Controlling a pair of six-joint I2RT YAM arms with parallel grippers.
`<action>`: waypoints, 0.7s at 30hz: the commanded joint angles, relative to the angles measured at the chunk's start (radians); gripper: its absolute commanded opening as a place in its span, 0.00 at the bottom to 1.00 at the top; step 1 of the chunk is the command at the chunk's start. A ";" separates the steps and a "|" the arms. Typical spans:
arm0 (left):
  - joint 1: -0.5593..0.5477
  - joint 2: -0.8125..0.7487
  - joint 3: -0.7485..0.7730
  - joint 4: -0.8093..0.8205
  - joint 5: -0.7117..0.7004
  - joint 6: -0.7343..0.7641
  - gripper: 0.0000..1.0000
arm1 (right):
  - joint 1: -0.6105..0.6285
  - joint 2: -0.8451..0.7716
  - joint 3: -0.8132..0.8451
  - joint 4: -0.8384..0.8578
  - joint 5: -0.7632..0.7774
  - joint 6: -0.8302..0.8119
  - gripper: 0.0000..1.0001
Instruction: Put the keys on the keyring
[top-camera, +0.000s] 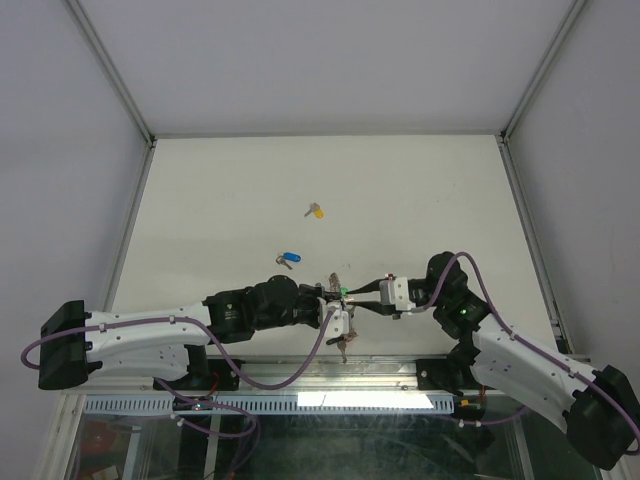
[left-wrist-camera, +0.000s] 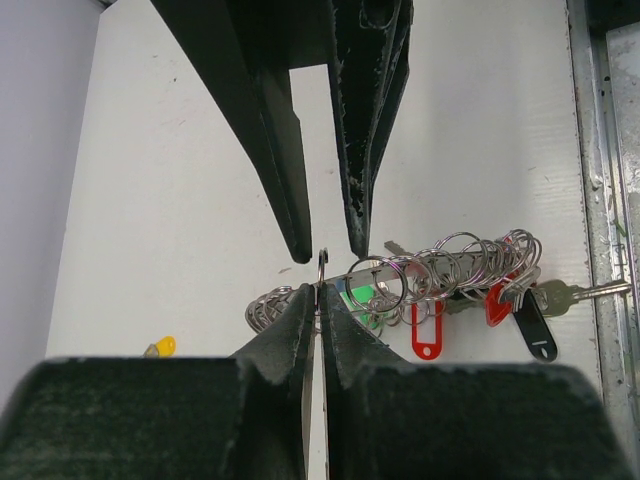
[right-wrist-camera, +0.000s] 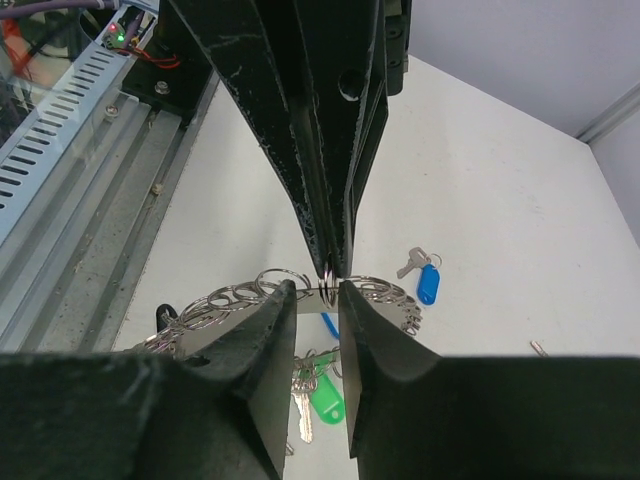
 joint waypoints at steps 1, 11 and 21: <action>0.009 -0.003 0.006 0.072 0.006 0.010 0.00 | 0.005 -0.024 0.038 -0.035 0.026 -0.033 0.27; 0.010 0.001 0.011 0.075 0.016 0.015 0.00 | 0.005 0.023 0.044 0.008 0.048 -0.036 0.24; 0.011 0.003 0.014 0.073 0.029 0.020 0.00 | 0.005 0.040 0.048 0.046 0.059 -0.032 0.20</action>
